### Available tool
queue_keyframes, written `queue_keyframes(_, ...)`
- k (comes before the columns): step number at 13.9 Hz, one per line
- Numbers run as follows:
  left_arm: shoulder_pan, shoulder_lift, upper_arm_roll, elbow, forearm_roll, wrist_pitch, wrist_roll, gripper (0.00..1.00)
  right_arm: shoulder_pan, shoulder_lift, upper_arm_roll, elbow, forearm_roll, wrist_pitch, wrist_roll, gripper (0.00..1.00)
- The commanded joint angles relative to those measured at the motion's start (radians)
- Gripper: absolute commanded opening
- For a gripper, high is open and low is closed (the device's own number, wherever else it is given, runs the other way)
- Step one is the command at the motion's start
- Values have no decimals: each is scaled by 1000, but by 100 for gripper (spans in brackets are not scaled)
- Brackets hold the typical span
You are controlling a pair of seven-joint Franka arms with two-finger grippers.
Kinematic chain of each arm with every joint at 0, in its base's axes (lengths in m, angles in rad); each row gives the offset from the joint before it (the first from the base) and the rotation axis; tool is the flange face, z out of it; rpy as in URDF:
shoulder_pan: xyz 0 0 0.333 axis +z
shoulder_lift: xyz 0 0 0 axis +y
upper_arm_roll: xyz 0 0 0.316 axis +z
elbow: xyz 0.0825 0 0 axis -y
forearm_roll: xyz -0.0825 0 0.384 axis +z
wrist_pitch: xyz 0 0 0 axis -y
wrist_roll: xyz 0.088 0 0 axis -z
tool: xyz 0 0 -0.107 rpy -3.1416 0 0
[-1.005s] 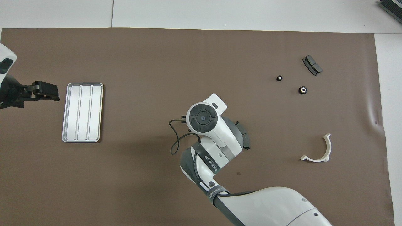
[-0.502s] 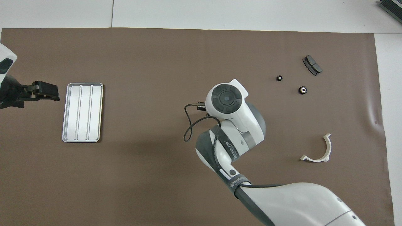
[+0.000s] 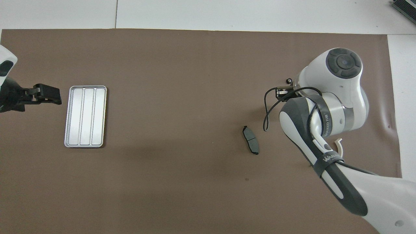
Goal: Place bearing gear from tray to pile
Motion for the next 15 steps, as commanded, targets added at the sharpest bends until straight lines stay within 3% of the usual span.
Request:
queue_keyframes(1, 10, -29, -4, -31, 8, 8, 2, 100, -96, -42, 17, -154, -7, 122, -161, 0)
queue_keyframes(4, 10, -29, -4, -31, 8, 8, 3, 100, -145, -47, 18, -234, 8, 191, -212, 0)
queue_keyframes(11, 10, -29, -4, -31, 8, 8, 3, 100, -133, -47, 18, -275, 50, 208, -195, 1)
queue_keyframes(12, 10, -28, -4, -31, 8, 8, 2, 100, -132, -44, 18, -277, 56, 214, -192, 17)
queue_keyframes(13, 10, -29, -4, -31, 8, 8, 3, 100, -130, -41, 18, -278, 56, 229, -177, 74)
queue_keyframes(14, 10, -29, -4, -31, 8, 8, 3, 100, -129, -39, 18, -272, 54, 231, -150, 100)
queue_keyframes(15, 10, -29, -4, -31, 8, 8, 2, 100, -127, -42, 23, -263, 54, 231, -136, 100)
